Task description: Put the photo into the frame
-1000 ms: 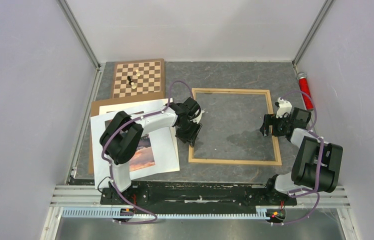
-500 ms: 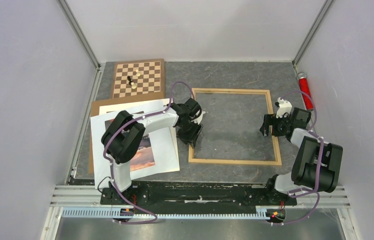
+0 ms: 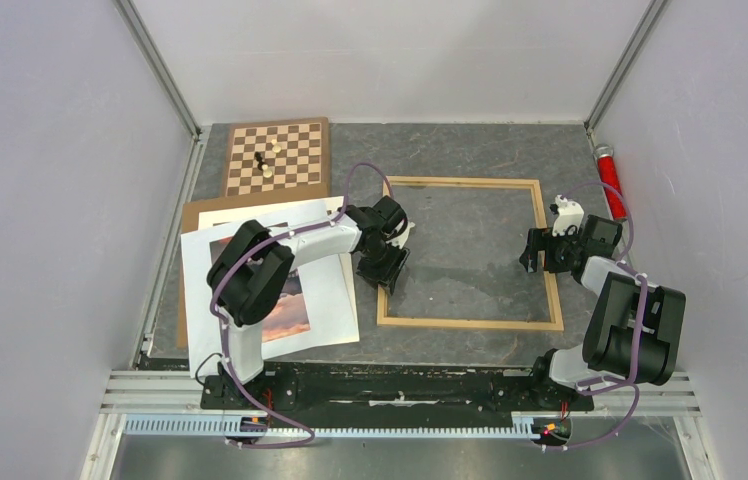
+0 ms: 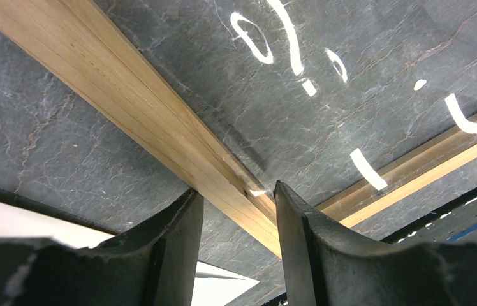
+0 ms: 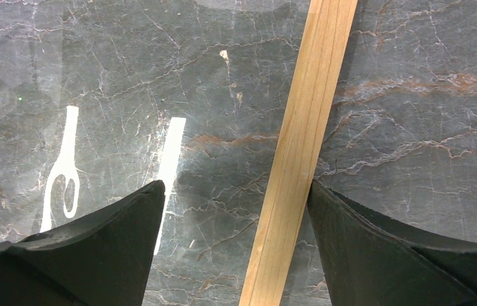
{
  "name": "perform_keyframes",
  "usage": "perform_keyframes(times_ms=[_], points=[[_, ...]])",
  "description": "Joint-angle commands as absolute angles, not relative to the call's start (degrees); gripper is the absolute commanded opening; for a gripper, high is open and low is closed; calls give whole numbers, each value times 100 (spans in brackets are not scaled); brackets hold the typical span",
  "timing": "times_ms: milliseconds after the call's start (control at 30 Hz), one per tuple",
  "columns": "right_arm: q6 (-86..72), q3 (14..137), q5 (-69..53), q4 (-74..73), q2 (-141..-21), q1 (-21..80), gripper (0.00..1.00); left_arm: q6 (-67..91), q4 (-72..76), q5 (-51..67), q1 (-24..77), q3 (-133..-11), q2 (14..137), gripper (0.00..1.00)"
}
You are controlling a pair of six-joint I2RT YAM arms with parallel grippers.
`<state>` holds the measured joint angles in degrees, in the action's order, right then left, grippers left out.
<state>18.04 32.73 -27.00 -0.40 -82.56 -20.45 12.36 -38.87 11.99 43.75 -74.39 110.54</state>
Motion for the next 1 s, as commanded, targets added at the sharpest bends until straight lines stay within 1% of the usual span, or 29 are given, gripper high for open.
perform_keyframes(times_ms=[0,433,700,967], points=[[1705,3094,-2813,-563,-8467,-2006,85,1425,-3656,1005,4417,-7494,11099,52],[1688,3146,-2848,-546,-8300,-2004,85,1163,-4180,1210,3998,-8445,10751,54],[1739,3157,-2783,-645,-8038,-2004,84,1125,-4218,1382,3681,-8351,10870,54],[1837,3209,-2925,-822,-7921,-2004,84,1151,-4164,1482,3639,-8292,11093,54]])
